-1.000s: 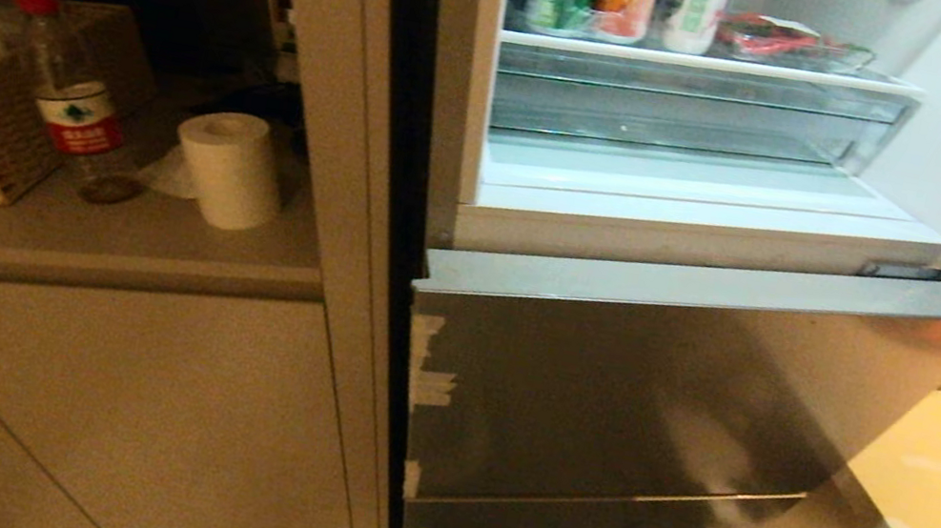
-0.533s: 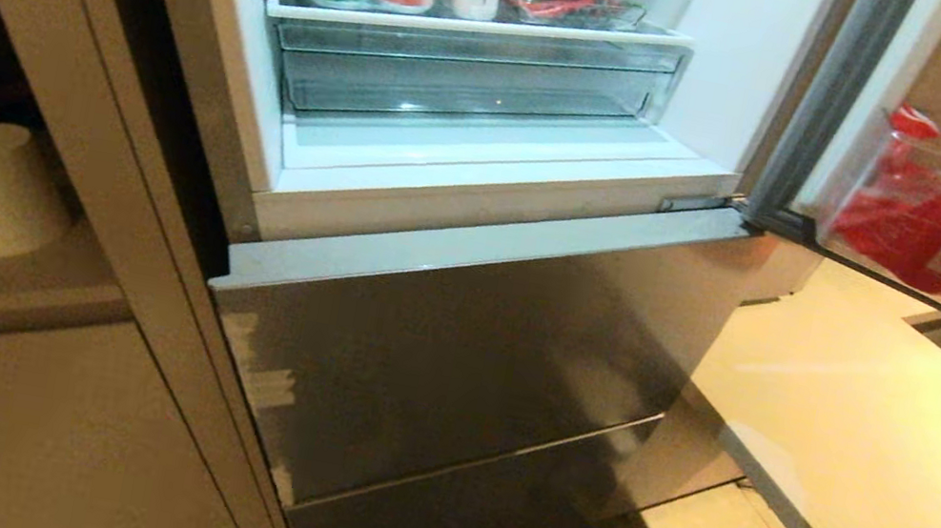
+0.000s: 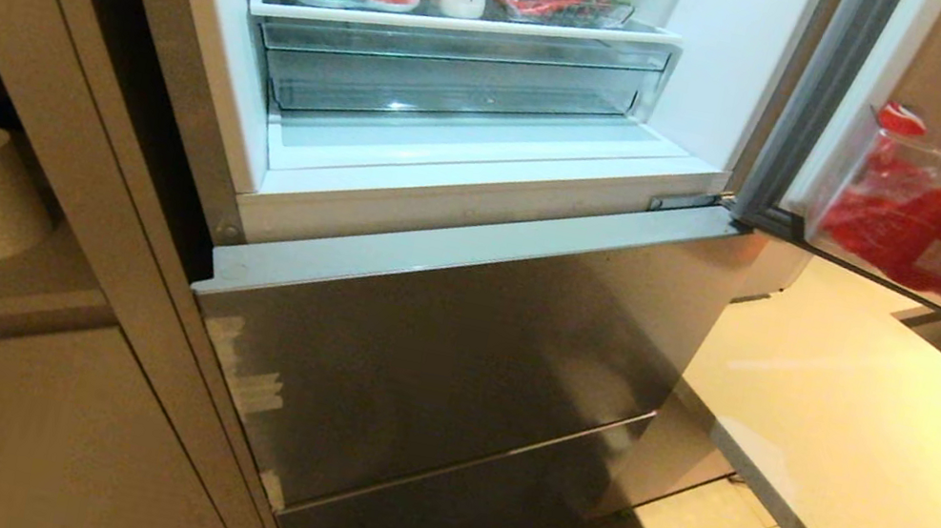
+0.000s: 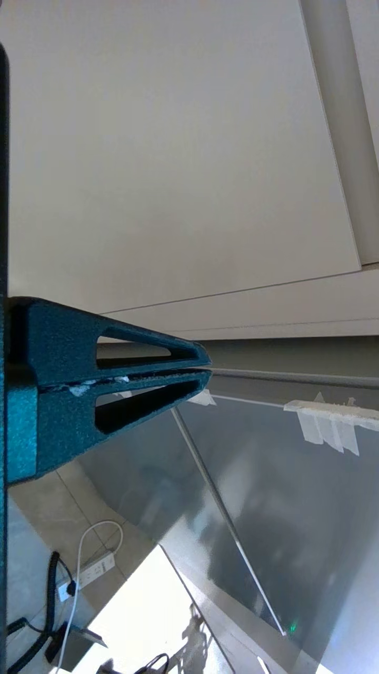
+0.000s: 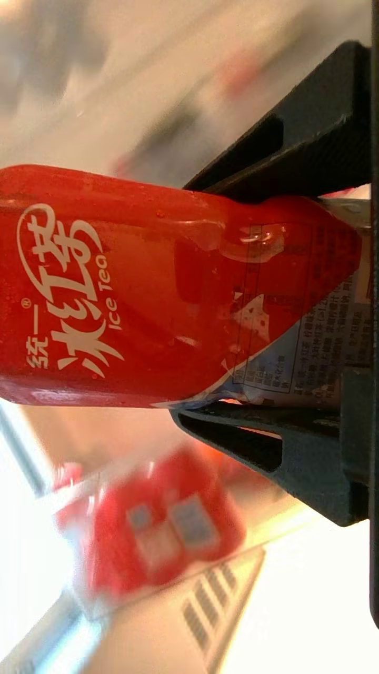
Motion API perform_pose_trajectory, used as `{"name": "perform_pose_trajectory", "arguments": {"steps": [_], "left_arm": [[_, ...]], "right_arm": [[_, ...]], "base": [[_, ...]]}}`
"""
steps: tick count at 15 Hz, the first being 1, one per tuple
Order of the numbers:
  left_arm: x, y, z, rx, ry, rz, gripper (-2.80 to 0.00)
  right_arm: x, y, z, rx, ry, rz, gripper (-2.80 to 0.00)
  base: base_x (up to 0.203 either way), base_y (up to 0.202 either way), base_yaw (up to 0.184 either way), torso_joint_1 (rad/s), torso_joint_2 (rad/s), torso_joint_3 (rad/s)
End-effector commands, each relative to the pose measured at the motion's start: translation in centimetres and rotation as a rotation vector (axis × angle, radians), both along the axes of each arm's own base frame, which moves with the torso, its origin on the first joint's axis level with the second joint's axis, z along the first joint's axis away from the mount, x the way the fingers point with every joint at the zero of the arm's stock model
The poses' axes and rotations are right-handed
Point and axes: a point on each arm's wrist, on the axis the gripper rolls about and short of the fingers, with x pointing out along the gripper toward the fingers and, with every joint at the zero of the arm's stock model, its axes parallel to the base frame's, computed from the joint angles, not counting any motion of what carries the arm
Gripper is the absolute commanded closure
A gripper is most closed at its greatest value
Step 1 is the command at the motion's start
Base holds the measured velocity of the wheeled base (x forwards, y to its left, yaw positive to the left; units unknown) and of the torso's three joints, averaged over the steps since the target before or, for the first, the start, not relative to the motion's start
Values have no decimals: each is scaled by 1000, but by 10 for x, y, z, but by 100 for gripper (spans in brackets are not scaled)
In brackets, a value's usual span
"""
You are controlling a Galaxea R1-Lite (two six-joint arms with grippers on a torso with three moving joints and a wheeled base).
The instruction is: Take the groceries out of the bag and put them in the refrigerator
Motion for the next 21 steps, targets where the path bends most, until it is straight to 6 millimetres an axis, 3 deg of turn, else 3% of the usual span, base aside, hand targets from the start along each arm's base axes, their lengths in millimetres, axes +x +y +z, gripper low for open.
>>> {"name": "perform_pose_trajectory", "arguments": {"steps": [1,10,21], "left_arm": [[0,0,0,0,1,0,0],[0,0,0,0,0,0,0],[0,0,0,0,0,0,0]], "right_arm": [[15,-2,4,-7,29,-16,0],[39,-6,18,-81,47,-81,0],[76,-15,41,-9,53,-138,0]], "base": [[0,0,0,0,0,0],[0,0,0,0,0,0],[0,0,0,0,0,0]]}}
